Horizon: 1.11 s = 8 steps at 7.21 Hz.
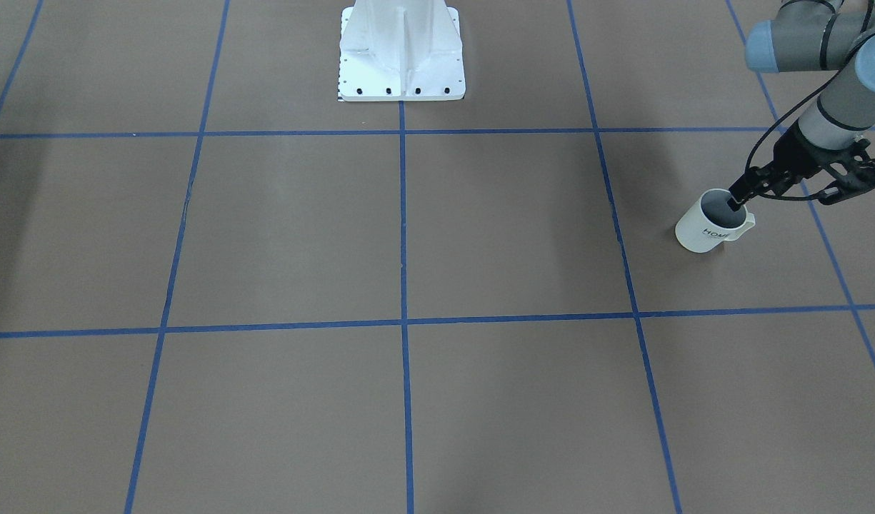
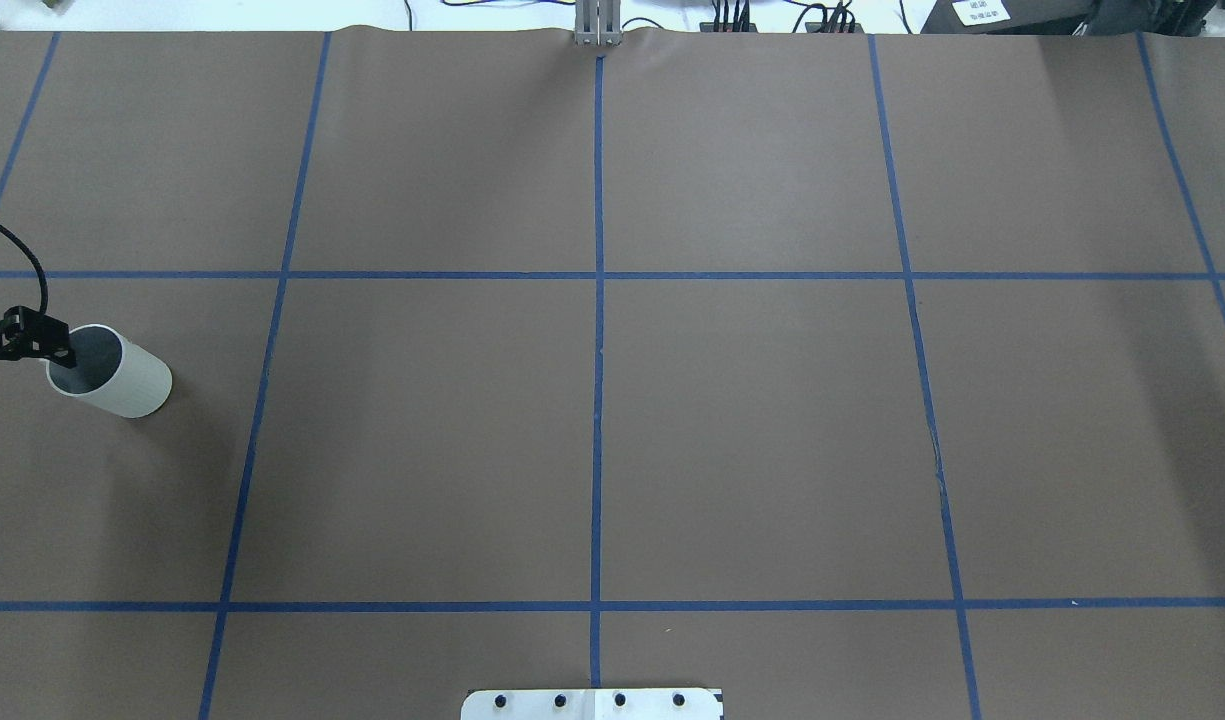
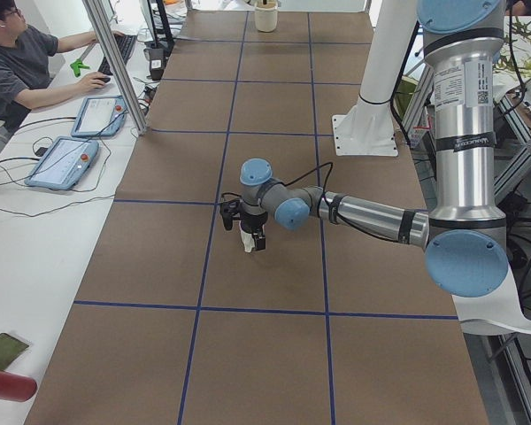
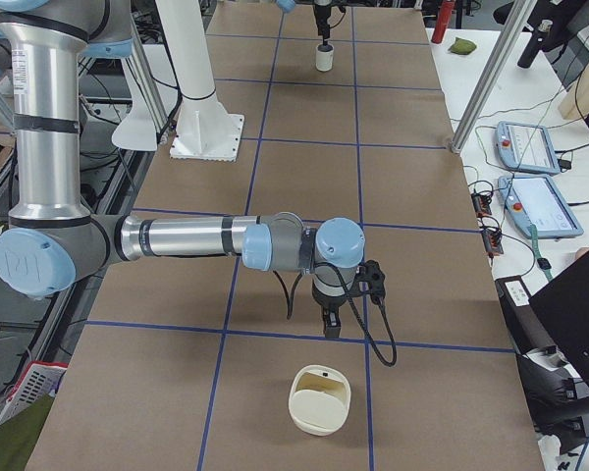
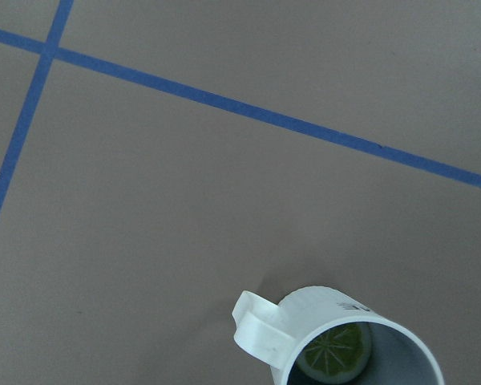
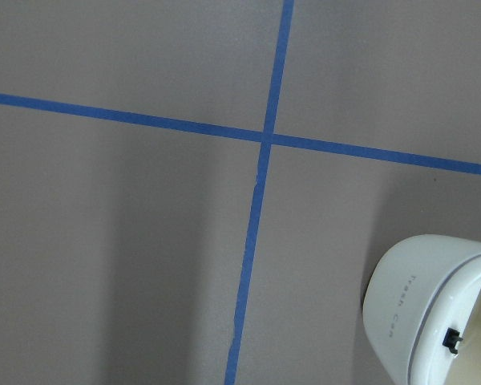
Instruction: Left arm hands cup to right arm to dump lemon
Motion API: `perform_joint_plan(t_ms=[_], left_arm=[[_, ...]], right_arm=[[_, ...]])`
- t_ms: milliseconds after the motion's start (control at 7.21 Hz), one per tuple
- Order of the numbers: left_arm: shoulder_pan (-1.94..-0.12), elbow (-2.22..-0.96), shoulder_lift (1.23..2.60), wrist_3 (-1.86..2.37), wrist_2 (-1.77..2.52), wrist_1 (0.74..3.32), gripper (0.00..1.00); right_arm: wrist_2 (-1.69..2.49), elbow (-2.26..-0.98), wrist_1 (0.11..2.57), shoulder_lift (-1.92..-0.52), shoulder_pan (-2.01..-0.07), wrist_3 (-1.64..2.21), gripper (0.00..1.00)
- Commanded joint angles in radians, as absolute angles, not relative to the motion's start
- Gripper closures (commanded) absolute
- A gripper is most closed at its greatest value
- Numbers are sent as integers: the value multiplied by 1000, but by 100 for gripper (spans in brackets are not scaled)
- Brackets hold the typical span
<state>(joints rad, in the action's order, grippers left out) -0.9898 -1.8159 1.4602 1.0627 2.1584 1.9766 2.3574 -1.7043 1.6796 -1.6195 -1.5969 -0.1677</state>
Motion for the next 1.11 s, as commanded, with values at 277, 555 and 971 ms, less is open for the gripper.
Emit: perform_joint_plan(t_ms=[277,555,971], left_arm=[[-963,-1805,1471,1075,2158,1976,65],[-965,-1806,1474,1081,2166,1973,100],[-1076,-1899,1485,1074,2336,1860,100]], right_arm=[[2358,-1704,1680,-1617,-1597,-167,0],[2361,-1707,1680,-1611,-1597,-167,0],[2361,-1724,1677,-1605,-1589,-123,0]])
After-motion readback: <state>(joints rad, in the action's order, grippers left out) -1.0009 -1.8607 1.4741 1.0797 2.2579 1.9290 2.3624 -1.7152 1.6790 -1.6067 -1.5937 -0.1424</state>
